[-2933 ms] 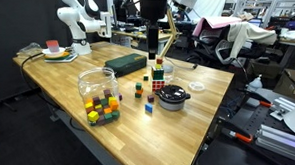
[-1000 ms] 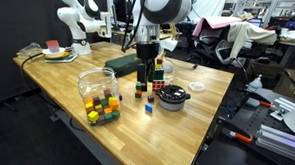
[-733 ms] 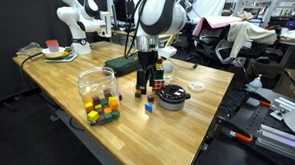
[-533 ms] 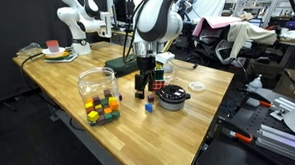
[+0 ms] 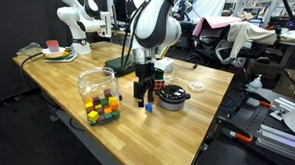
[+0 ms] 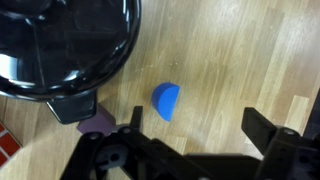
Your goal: Place the blue block on the tower of blocks
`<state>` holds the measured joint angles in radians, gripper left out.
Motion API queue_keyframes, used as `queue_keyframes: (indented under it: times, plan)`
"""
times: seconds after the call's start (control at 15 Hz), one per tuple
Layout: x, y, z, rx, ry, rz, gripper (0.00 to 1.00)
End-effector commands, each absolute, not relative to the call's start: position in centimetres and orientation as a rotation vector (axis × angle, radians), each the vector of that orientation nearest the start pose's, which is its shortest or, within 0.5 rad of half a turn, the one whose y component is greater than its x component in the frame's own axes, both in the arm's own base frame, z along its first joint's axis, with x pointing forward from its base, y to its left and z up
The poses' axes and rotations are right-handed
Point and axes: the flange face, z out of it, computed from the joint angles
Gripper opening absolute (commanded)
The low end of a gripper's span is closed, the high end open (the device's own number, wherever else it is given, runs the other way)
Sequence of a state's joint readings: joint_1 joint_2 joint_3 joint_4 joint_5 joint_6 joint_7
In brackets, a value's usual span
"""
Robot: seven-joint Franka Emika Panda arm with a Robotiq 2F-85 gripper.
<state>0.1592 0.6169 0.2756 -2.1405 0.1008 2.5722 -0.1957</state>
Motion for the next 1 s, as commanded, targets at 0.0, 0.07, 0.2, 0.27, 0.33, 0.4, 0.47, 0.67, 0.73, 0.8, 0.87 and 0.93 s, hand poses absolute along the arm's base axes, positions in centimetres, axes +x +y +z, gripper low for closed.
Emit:
queue_keyframes:
  times: [0.0,0.07,0.2,0.27,0.33,0.4,0.47,0.67,0.73,0.8,0.87,0.93]
  plan:
    - [49.1,23.5,10.3,-2.831,-0.709,0.314,1.00]
    - [49.0,23.5,10.0,-2.831,-0.712,0.321,1.00]
    - [49.0,23.6,9.4,-2.827,-0.710,0.340,1.00]
    - [48.9,23.7,9.1,-2.822,-0.717,0.352,1.00]
    - [48.8,23.6,8.9,-2.823,-0.717,0.360,1.00]
    - [48.7,23.6,8.6,-2.824,-0.714,0.368,1.00]
    - [48.7,23.5,8.4,-2.821,-0.710,0.373,1.00]
    - [48.6,23.4,7.9,-2.817,-0.704,0.374,0.66]
    - [48.7,23.4,7.8,-2.815,-0.701,0.374,0.58]
    - [48.8,23.4,7.8,-2.816,-0.697,0.370,0.52]
    - [48.9,23.5,7.9,-2.817,-0.697,0.367,0.44]
    - [49.0,23.5,8.0,-2.818,-0.696,0.363,0.38]
